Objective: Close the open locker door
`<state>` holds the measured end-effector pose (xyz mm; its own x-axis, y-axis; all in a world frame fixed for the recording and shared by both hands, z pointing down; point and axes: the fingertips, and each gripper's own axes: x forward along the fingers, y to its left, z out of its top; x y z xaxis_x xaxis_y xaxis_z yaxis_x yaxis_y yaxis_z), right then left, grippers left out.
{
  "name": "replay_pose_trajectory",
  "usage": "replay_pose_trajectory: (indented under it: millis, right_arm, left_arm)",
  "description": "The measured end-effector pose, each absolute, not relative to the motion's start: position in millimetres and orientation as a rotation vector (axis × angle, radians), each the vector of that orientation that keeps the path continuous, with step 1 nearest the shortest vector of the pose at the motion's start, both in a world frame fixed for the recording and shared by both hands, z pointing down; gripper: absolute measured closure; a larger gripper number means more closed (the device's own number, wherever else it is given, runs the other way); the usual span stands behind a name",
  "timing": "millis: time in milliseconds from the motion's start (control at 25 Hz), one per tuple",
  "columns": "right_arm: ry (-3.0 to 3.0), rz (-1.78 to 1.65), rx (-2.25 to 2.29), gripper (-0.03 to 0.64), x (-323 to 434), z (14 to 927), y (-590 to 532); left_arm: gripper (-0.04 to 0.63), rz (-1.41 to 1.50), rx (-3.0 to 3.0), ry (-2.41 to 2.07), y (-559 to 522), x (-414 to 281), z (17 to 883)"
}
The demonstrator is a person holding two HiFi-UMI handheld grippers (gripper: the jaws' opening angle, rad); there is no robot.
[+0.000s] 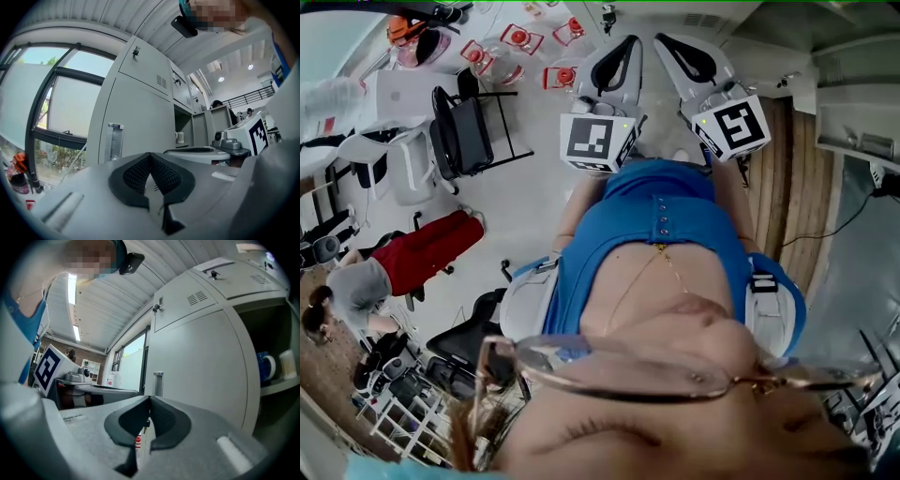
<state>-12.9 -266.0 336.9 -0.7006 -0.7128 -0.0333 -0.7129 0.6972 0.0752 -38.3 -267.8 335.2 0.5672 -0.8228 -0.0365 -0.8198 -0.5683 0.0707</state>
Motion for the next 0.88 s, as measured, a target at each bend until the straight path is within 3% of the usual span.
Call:
replay_pose_trajectory:
  millis: [880]
  right_arm:
    - [2.874,0.150,-1.296,0.614,59,339,-240]
  left_arm:
    - [0.594,-0.043,2.773,-1.424,-246,35,336]
